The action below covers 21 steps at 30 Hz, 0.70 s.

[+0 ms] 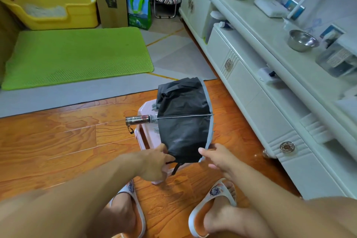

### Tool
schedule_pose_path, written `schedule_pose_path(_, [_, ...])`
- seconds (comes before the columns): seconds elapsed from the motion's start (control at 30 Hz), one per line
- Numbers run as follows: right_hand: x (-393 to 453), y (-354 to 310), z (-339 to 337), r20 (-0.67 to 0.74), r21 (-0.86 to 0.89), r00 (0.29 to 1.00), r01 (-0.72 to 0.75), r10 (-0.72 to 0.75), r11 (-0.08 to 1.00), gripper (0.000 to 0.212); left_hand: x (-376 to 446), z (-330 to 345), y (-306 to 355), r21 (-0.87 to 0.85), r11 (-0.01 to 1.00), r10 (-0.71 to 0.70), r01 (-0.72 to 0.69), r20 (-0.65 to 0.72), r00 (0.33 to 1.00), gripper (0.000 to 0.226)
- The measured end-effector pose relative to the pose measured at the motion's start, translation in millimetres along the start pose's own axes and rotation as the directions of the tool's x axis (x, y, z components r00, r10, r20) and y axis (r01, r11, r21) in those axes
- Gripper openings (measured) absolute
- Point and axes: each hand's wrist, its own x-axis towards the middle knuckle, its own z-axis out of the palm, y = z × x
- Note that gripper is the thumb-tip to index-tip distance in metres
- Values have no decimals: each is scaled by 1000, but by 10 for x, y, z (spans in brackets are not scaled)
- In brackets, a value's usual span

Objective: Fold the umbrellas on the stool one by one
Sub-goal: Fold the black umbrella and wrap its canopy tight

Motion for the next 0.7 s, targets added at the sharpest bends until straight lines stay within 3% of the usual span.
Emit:
schedule_pose_path(0.07, [116, 135, 153, -124, 127, 992, 29, -13, 991, 47, -5, -78, 18, -52, 999, 16, -15, 7, 1000, 56])
schedule_pose_path(0.13, [94, 244, 234, -236, 111, 971, 56, -28, 992, 14, -6, -142, 35, -60, 998, 11, -8, 52, 999, 53])
schedule_pose_path(0.2, [107, 328, 258, -295, 51, 955, 8, 7, 999, 11, -8, -219, 21, -34, 999, -19, 22, 90, 996, 51])
schedule_pose_path(0.27, [136, 302, 251, -300, -29, 953, -52, 41, 998, 20, -8, -346, -24, 10, 998, -59, 59, 88, 994, 49])
schedule_pose_path(0.37, [203, -101, 103, -315, -235, 949, -90, 12, 968, 35, -18, -651, -113, -24, 994, -104, 102, -74, 992, 38])
schedule_pose_path(0.43, [176, -559, -109, -404, -238, 908, 8, -107, 971, 33, 10, -843, -205, -171, 975, -178, 142, -219, 959, 29])
schedule_pose_path(0.53, [114, -1242, -367, -502, -239, 791, 264, -351, 935, 25, 140, -1048, -350, -488, 857, -364, 165, -347, 864, 31])
schedule_pose_path(0.6, [94, -1605, -372, -406, -283, 780, 388, -476, 877, 30, 207, -1131, -375, -637, 760, -441, 128, -361, 821, 29])
schedule_pose_path(0.7, [275, -1954, -271, -231, -214, 860, 411, -454, 886, 52, 293, -1224, -338, -817, 568, -524, 93, -273, 807, 18])
